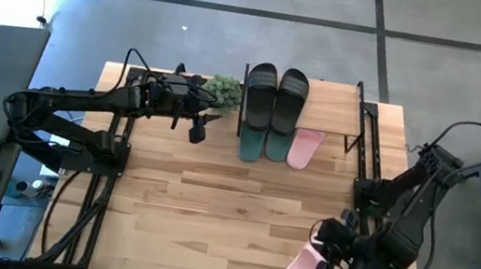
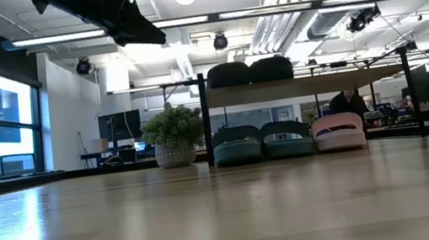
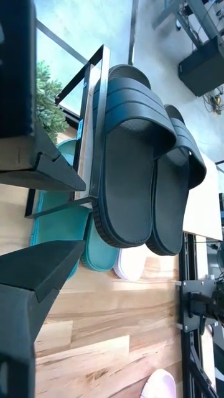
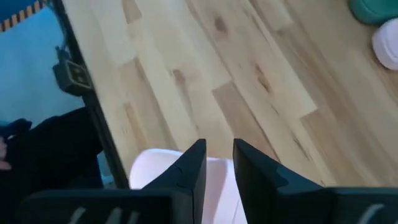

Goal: Pick and place slides into the shelf
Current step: Put the pink slide under the shelf

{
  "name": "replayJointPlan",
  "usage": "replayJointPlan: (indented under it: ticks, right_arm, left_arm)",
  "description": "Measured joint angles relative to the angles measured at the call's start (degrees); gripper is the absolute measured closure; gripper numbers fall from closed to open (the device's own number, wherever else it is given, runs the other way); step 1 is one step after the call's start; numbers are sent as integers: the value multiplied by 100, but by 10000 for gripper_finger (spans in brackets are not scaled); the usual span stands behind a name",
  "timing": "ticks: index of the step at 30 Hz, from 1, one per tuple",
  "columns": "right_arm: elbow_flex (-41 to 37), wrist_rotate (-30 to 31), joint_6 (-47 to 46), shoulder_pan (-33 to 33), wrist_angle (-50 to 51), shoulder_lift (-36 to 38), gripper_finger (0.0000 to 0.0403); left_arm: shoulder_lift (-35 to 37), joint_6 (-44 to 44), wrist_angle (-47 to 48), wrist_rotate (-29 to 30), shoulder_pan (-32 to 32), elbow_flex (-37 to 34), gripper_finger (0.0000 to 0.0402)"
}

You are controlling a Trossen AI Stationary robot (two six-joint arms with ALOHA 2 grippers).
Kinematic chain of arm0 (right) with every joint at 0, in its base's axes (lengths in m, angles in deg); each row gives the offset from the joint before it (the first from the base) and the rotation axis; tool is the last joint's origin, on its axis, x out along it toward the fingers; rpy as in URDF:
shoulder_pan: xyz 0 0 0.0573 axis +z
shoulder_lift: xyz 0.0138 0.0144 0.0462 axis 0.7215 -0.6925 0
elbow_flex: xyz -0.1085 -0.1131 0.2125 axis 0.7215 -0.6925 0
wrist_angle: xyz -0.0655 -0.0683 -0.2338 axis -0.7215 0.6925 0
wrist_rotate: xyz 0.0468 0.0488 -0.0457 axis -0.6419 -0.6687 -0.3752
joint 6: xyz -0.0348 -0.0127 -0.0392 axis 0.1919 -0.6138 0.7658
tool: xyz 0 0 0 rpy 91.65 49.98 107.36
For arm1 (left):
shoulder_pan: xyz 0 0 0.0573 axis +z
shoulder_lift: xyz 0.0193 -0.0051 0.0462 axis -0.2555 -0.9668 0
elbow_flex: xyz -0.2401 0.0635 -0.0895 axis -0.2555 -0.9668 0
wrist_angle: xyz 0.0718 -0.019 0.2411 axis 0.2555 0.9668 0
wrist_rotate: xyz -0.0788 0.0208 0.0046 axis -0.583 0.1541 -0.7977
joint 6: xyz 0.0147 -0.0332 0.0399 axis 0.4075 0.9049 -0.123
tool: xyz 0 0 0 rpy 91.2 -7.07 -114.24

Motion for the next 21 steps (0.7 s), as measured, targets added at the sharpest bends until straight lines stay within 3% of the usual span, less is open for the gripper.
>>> replayJointPlan:
  ticks: [6, 10, 14, 17, 20, 21]
  right_arm:
    - [847, 128, 634, 20, 1, -363, 329]
    - [1868, 397, 1354, 20, -42, -805, 329]
    - [2892, 279, 1503, 18, 6, -1426, 329]
    - [3639, 22, 1150, 18, 703, -1931, 329]
    - [4297, -489, 136, -32, 1908, -2483, 329]
    - [4353, -748, 55, -77, 1782, -2580, 329]
  left_arm:
    - [0, 0, 2, 0, 2, 0, 279]
    - [0, 0, 1, 0, 2, 0, 279]
    - [0, 0, 1, 0, 2, 0, 279]
    - [0, 0, 0, 0, 0, 0, 279]
    - [0, 0, 1, 0, 2, 0, 279]
    - [0, 0, 0, 0, 1, 0, 279]
